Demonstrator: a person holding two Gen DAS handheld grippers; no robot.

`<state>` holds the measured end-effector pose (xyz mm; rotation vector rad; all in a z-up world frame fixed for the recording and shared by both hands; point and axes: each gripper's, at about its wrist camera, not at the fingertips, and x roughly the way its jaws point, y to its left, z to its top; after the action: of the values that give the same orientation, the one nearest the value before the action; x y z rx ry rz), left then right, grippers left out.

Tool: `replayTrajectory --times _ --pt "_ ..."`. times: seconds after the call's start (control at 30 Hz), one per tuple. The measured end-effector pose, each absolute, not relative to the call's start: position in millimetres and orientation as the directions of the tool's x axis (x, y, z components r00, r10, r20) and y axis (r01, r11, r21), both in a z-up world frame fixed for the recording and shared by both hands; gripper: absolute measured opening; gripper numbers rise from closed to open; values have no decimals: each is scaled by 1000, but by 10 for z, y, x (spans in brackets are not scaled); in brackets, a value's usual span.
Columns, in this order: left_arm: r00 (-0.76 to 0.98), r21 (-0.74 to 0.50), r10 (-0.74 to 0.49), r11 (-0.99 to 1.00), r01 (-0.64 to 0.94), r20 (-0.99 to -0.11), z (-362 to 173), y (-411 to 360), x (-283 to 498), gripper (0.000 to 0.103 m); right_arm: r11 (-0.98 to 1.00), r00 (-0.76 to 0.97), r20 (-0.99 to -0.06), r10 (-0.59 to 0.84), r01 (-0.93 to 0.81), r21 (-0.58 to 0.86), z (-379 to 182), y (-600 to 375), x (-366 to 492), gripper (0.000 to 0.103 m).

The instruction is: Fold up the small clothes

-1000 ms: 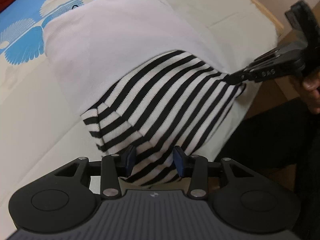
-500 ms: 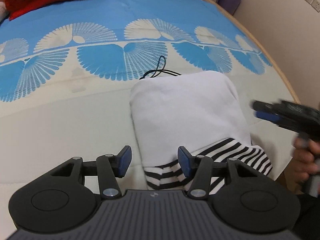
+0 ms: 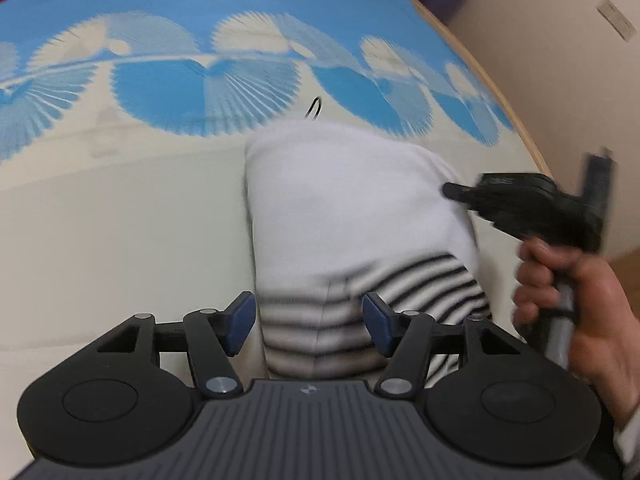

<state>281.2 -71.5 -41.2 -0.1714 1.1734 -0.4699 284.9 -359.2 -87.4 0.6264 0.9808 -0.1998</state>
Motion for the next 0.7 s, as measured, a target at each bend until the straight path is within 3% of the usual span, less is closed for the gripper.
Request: replayTrajectory --times 0.07,0.2,0.3,0.37,0.43,0.53,0.63,0.7 --pt "250 -338 -418 890 307 -873 -534 -855 2766 78 834 532 -841 99 417 362 -928 -3592 2870 3" --pt "162 -215 -298 893 396 -941 -843 -1078 2611 79 865 498 -861 107 379 327 -973 -3519 2870 3" --pt "139 -194 -269 894 403 -953 -890 -1057 2580 79 863 493 -866 90 395 315 -947 -3531 2822 7" --pt "139 -196 -269 899 391 -953 -837 -997 2592 79 859 525 -848 74 398 322 -832 -3560 2752 22" --pt "174 -218 -298 902 372 -939 -707 -915 2617 79 851 567 -819 84 387 355 -709 -3599 2626 45" --pt "259 -316 -387 908 275 -885 -514 -708 2760 80 849 557 -805 205 307 429 -670 -3594 2502 62" --pt "275 -418 -439 899 134 -855 -533 -565 2978 80 884 421 -867 266 253 394 -865 -3514 2463 66" --pt "241 -470 -474 879 78 -847 -623 -543 3138 80 890 369 -893 256 270 367 -1000 -3544 2456 76"
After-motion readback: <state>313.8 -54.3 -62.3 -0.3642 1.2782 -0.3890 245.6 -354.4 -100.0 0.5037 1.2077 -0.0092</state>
